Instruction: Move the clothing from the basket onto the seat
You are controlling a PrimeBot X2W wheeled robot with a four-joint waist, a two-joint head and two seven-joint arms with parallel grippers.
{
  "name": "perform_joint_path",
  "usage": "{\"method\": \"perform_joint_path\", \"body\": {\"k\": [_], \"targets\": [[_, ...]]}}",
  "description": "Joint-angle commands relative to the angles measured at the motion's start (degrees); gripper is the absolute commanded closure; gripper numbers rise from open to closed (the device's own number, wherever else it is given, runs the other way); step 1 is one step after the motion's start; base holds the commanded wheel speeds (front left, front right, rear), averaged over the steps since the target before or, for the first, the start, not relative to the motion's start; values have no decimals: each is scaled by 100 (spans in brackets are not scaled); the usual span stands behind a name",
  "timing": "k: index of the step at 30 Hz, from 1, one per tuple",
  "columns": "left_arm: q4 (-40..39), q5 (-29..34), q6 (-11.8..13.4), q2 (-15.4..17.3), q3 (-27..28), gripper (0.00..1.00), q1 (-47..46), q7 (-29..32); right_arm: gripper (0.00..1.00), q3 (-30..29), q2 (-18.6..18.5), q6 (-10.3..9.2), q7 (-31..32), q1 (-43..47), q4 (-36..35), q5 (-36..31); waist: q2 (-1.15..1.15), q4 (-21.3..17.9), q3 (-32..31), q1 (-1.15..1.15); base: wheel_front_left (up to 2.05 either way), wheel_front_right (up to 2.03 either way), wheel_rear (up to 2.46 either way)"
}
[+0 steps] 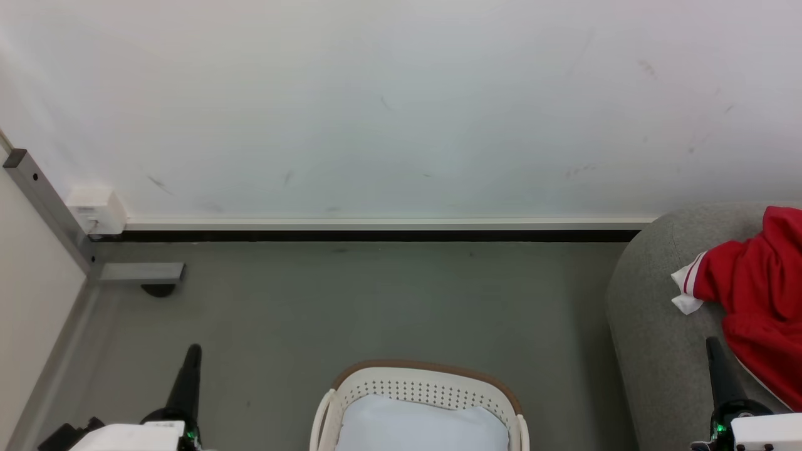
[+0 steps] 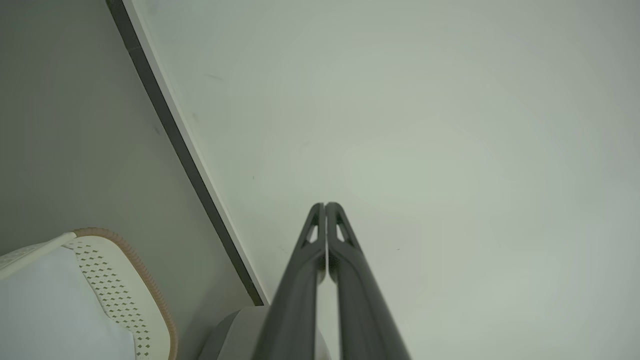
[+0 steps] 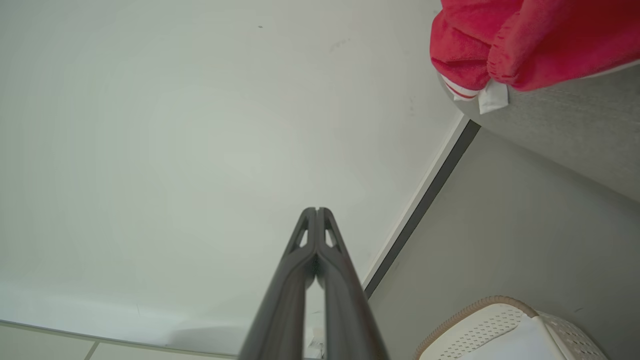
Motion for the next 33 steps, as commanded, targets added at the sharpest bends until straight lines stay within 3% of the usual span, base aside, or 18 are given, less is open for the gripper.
{"method": "perform_joint_path", "body": {"k": [1,33], "targets": [[-36,-132,6,2,39,100,-75,48,100,-33,-10,-9,22,-76,-44,145,0,1,1,0,0,0,0],[-43,-1217,8,-63,104,100,-164,364,100,-188,-2,-12,343,-124,-56,1249,0,33,39,0,0,0,0]]}}
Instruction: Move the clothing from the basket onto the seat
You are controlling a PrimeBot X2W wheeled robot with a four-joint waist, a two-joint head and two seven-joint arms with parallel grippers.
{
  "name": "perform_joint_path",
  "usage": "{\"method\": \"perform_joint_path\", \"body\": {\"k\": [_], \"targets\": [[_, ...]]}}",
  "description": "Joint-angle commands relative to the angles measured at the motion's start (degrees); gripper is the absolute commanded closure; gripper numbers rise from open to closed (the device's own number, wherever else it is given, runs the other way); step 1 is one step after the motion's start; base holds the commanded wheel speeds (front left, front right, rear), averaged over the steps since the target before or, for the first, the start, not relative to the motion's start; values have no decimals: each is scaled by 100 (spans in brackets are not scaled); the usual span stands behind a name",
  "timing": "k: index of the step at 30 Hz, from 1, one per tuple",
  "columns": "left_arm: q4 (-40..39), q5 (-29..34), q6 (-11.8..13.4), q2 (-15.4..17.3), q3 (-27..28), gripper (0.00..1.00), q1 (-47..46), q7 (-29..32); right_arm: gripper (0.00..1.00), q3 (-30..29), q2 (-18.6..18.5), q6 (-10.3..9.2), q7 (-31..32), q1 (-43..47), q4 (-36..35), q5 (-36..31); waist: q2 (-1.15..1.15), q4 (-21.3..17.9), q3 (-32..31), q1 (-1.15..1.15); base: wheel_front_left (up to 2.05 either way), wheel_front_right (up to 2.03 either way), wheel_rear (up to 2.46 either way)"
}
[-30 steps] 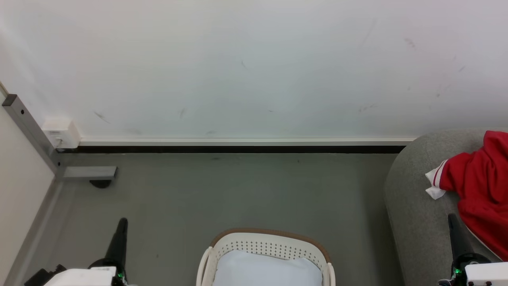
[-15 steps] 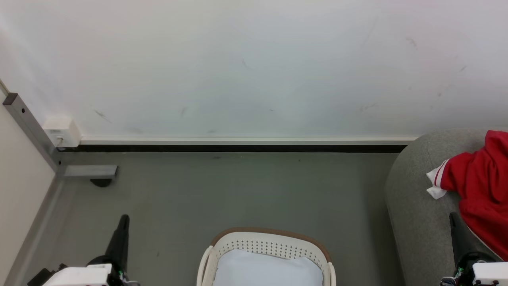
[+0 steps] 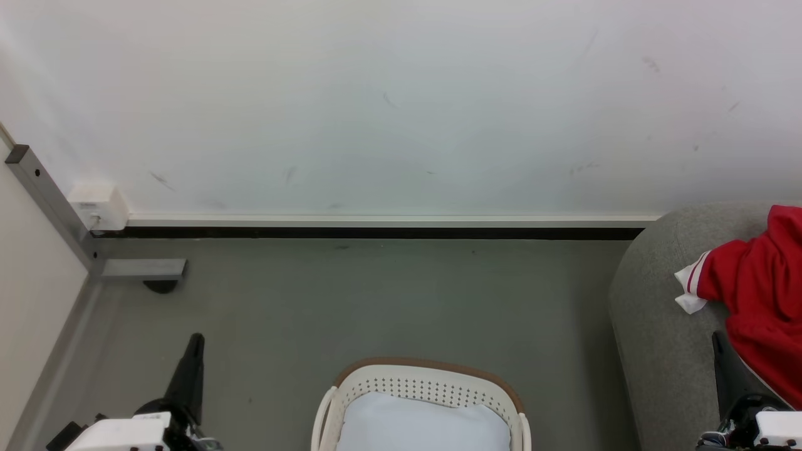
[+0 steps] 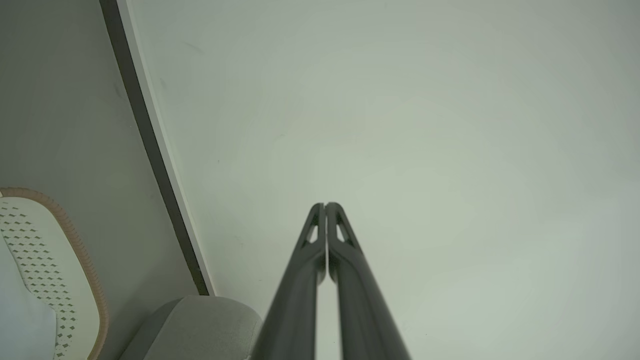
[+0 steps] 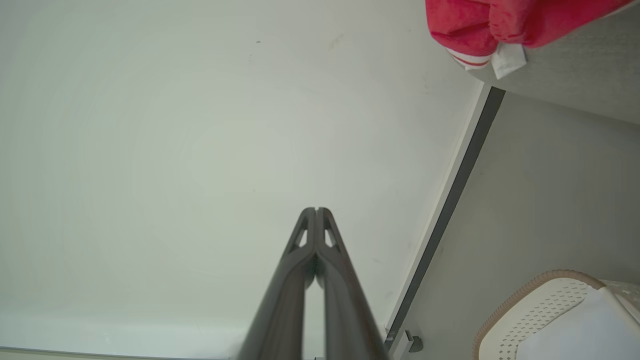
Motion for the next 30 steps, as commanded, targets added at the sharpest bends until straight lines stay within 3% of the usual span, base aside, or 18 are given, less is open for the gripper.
{"method": "perform_joint_path", "body": {"k": [1,30], "targets": [[-10,-78,8,8,19,100,-43,30,100,-22,-5,-12,26,-50,-29,9,0,0,0,0,0,0,0],[-10,-78,8,8,18,100,-42,30,100,-23,-5,-12,26,-49,-28,8,0,0,0,0,0,0,0]]}}
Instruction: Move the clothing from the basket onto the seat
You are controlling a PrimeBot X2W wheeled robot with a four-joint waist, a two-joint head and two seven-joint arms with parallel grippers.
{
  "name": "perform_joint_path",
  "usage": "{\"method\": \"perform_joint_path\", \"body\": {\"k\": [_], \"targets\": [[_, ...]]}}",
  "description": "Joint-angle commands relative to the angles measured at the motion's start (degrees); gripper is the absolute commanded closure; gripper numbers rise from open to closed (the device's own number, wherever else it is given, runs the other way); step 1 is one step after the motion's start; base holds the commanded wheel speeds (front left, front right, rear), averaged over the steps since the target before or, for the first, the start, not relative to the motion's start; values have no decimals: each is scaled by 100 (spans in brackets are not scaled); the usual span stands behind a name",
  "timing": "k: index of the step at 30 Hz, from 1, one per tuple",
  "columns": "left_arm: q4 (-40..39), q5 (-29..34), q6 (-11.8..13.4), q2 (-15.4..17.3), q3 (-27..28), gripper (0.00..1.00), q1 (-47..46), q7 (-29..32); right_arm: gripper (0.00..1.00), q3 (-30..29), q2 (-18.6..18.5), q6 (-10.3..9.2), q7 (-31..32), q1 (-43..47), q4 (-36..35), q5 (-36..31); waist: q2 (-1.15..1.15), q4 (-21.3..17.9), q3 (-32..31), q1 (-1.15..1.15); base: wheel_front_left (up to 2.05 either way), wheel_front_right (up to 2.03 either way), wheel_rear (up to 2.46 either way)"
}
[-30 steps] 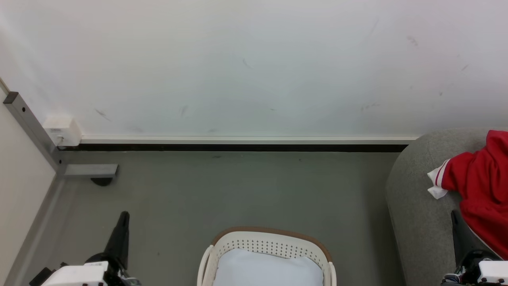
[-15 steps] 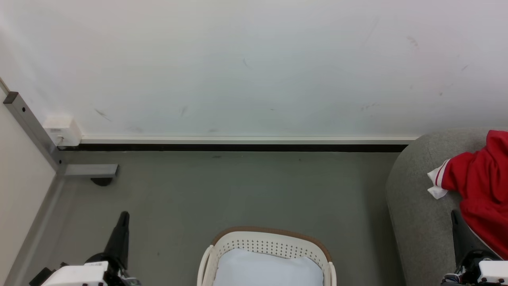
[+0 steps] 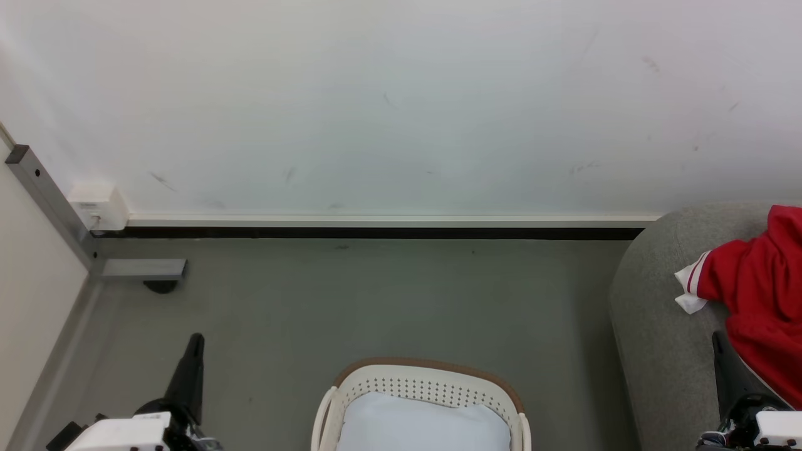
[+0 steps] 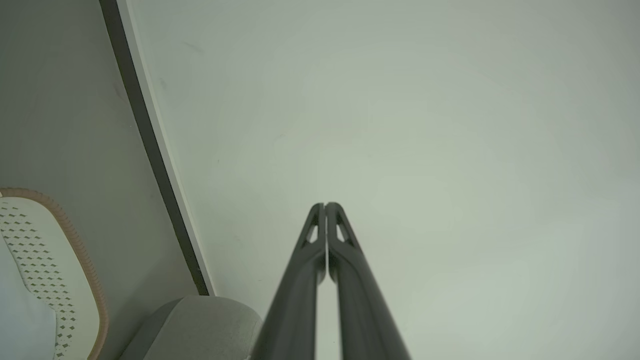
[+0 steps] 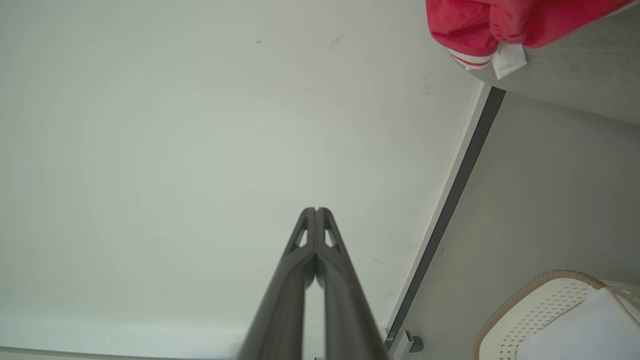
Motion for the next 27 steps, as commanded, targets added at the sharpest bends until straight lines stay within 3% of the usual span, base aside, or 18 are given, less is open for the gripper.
{"method": "perform_joint_path", "body": {"k": [1,27], "targets": [[-8,-78,8,10,17,100,-41,30,100,-23,-5,-12,26,-47,-27,5,0,0,0,0,0,0,0],[-8,-77,8,10,17,100,-41,30,100,-22,-6,-12,26,-46,-27,5,0,0,0,0,0,0,0]]}}
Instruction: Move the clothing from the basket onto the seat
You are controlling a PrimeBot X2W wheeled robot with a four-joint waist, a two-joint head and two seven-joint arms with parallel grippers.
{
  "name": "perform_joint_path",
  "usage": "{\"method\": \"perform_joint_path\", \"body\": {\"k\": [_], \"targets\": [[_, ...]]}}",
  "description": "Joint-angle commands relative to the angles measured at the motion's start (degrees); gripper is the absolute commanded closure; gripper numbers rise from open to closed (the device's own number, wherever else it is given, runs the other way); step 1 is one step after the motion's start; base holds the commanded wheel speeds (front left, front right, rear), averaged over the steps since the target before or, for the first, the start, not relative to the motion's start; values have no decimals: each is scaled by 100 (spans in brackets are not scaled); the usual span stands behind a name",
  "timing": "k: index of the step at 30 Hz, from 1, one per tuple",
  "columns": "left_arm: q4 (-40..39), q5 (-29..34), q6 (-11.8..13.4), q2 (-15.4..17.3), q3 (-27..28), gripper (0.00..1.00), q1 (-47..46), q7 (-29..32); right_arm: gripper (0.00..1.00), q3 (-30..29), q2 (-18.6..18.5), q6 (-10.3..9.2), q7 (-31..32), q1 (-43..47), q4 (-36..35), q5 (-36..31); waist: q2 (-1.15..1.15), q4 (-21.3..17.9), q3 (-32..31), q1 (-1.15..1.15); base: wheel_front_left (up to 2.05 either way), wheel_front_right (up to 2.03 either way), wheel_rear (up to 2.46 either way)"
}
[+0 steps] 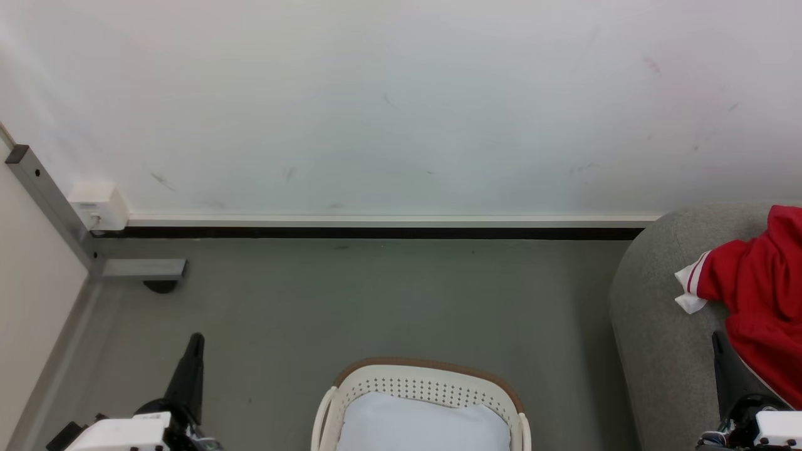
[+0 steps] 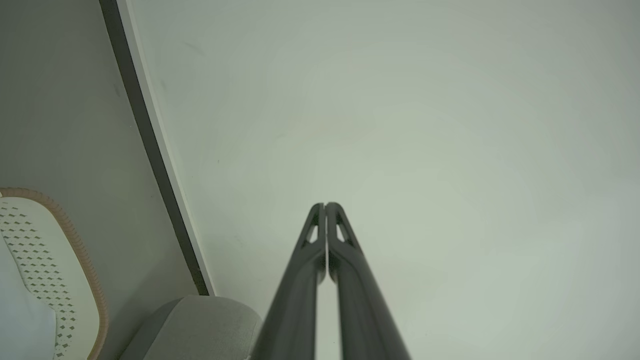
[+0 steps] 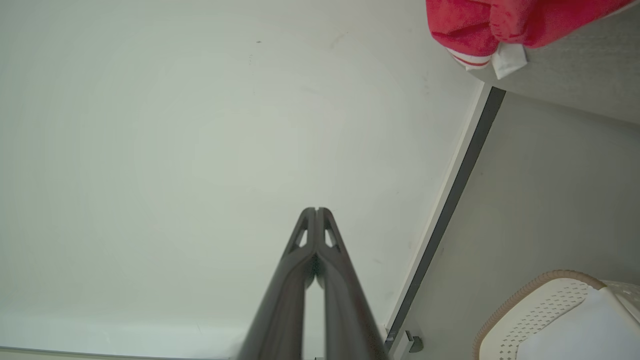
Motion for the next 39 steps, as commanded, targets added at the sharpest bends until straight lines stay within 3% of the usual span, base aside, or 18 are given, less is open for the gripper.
{"method": "perform_joint_path", "body": {"k": [1,39], "targets": [[-8,-77,8,10,17,100,-40,30,100,-21,-7,-12,26,-45,-27,5,0,0,0,0,0,0,0],[-8,-77,8,10,18,100,-41,30,100,-21,-7,-12,26,-45,-27,4,0,0,0,0,0,0,0]]}}
